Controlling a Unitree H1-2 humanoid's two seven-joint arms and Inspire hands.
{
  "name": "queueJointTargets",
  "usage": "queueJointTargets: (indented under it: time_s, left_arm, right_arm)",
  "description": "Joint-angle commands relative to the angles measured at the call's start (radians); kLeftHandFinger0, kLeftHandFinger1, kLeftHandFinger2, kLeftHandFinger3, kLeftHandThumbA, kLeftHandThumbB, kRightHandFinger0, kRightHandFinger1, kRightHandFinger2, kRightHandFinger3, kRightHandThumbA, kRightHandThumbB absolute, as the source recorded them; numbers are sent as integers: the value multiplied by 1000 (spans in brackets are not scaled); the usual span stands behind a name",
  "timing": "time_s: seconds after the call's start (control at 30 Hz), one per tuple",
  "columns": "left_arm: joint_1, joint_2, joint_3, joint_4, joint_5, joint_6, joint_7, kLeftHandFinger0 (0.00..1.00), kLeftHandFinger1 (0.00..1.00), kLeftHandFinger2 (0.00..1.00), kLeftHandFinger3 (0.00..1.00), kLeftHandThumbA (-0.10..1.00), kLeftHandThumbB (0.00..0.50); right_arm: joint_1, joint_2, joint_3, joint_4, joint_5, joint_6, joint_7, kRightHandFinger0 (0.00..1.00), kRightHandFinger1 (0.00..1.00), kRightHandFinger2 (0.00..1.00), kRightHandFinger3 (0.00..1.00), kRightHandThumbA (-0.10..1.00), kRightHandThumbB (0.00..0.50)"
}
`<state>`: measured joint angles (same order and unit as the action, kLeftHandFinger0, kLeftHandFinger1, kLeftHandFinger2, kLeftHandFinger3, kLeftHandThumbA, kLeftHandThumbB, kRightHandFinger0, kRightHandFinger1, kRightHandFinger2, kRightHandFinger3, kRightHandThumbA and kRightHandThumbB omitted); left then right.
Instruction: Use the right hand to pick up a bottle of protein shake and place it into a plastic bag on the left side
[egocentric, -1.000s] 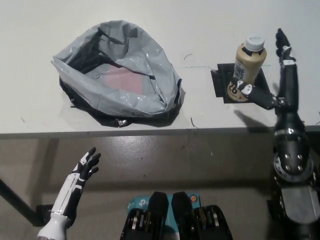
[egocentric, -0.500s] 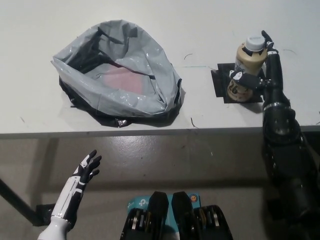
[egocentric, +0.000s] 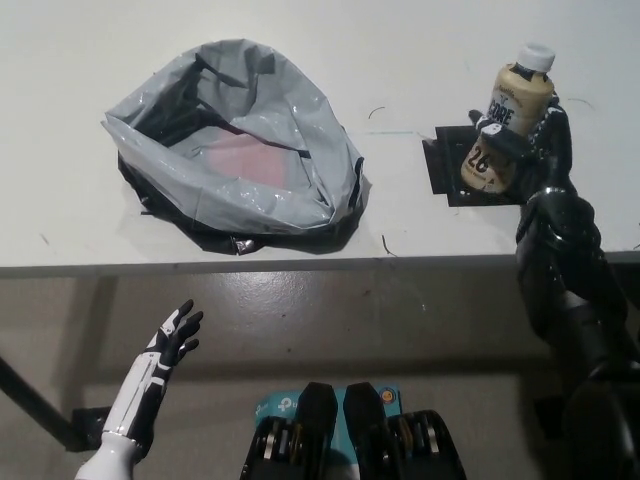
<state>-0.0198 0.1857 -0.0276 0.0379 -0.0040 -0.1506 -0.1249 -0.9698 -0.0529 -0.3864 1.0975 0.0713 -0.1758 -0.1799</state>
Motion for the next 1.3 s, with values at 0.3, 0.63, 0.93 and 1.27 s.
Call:
queueJointTargets:
  time_s: [0.3, 0.63, 0.93, 1.27]
  left_arm:
    - [-34, 14, 6, -25, -2, -38, -10, 1000, 1000, 1000, 1000, 1000, 181]
    - [-43, 14, 2, -25, 7, -37, -8, 1000, 1000, 1000, 1000, 1000, 172]
    - [-41, 15, -1, -38, 15, -14, -7, 1000, 1000, 1000, 1000, 1000, 227]
    - [-42, 18, -13, -67, 21, 9, -12, 1000, 1000, 1000, 1000, 1000, 216]
  right_arm:
    - [-97, 87, -125, -194, 263, 97, 62, 0, 239, 697, 598, -100, 139]
    - [-80, 92, 222, -462, -3, 102, 47, 0, 395, 782, 738, -100, 109]
    - [-180, 105, 587, -454, -305, 115, 18, 0, 198, 562, 596, -100, 114]
    - [-346, 188, 928, -47, -550, 4, -109, 0, 360, 834, 865, -100, 141]
